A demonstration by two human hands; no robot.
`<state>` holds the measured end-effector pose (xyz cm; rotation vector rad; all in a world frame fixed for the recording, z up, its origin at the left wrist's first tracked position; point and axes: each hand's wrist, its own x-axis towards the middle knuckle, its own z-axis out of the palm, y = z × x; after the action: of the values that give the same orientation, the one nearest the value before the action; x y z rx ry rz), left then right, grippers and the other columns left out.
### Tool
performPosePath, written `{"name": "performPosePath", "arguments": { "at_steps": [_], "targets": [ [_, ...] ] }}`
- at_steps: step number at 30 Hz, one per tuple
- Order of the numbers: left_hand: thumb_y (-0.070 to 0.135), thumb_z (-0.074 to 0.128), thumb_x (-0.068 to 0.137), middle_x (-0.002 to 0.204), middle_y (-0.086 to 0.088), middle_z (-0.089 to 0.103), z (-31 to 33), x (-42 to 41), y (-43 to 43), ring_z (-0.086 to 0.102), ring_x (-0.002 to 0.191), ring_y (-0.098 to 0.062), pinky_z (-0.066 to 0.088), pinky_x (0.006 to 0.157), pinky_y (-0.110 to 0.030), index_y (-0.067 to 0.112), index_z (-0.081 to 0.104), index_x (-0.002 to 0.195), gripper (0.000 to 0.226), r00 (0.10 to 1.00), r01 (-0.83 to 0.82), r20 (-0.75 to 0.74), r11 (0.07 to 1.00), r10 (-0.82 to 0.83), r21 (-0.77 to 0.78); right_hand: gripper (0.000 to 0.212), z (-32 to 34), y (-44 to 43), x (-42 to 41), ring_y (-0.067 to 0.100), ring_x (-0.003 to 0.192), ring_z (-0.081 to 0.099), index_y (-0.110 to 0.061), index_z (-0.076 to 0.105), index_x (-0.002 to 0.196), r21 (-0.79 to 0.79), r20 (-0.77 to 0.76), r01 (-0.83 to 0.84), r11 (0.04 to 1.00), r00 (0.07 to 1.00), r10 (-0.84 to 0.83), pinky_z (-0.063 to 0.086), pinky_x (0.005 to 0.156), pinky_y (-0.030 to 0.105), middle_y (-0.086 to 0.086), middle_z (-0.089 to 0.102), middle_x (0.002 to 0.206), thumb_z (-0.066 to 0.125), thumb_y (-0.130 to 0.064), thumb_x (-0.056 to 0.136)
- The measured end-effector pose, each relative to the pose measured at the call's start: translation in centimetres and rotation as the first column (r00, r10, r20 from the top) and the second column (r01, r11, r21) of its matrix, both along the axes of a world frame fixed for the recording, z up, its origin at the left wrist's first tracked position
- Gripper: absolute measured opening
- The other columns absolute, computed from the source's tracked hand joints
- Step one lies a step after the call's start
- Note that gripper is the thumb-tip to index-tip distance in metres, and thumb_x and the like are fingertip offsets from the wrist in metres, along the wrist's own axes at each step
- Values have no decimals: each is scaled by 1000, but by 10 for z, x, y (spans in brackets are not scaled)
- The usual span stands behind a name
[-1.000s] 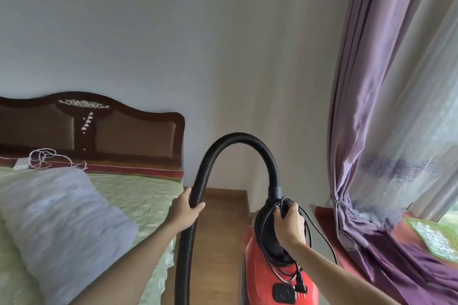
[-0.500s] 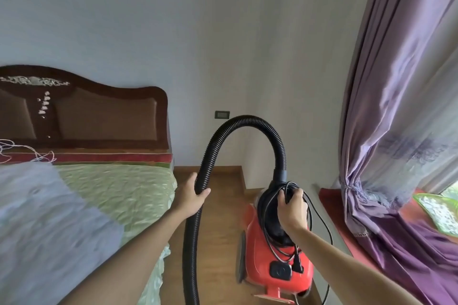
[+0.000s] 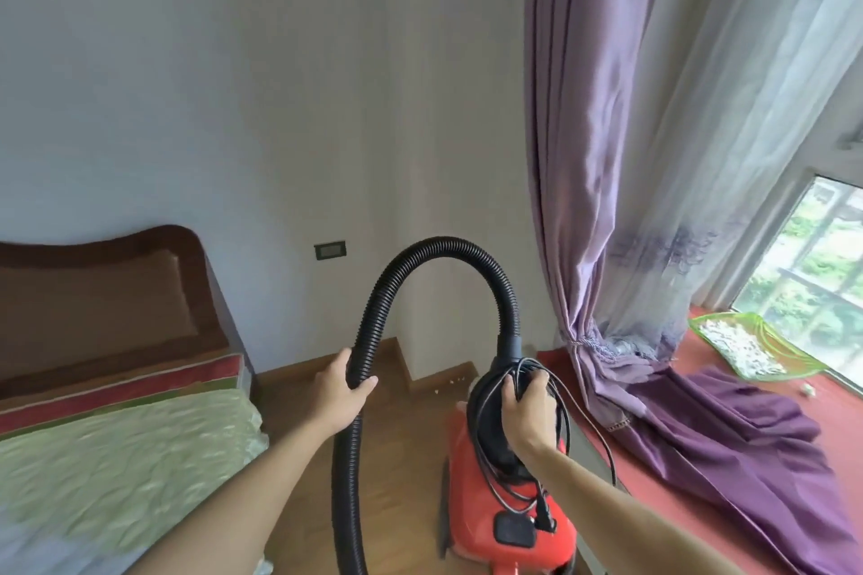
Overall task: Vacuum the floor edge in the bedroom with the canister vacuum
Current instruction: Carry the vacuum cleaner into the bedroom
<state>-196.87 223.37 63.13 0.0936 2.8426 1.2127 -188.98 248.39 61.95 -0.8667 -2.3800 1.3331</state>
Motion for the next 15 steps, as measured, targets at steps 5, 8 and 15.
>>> {"name": "performPosePath", "arguments": {
  "at_steps": [5,8,15],
  "targets": [
    [31,70,90,101,2,67,3,-21,59,66,88,-21,55,79,-34,20,54,116,32,994,111,4,992,-111,-53,25,-1,50,3,42,96,63,-5,41,108,-3,15,104,995,994,-104,40,72,35,17,64,92,50,-28,102],
    [31,70,90,100,3,66,-2,-26,93,65,88,-22,53,78,-32,18,54,120,37,984,180,4,982,-180,-52,34,-6,80,12,45,104,62,-1,42,118,17,42,160,987,986,-160,46,82,41,29,65,108,49,-30,101],
    [29,70,91,110,-1,67,-9,-34,170,63,102,-27,49,85,-32,15,53,129,44,936,351,52,934,-348,-62,32,-14,136,50,44,94,64,-6,37,115,36,84,340,940,936,-342,48,79,44,28,66,103,48,-32,100]
  ]
}}
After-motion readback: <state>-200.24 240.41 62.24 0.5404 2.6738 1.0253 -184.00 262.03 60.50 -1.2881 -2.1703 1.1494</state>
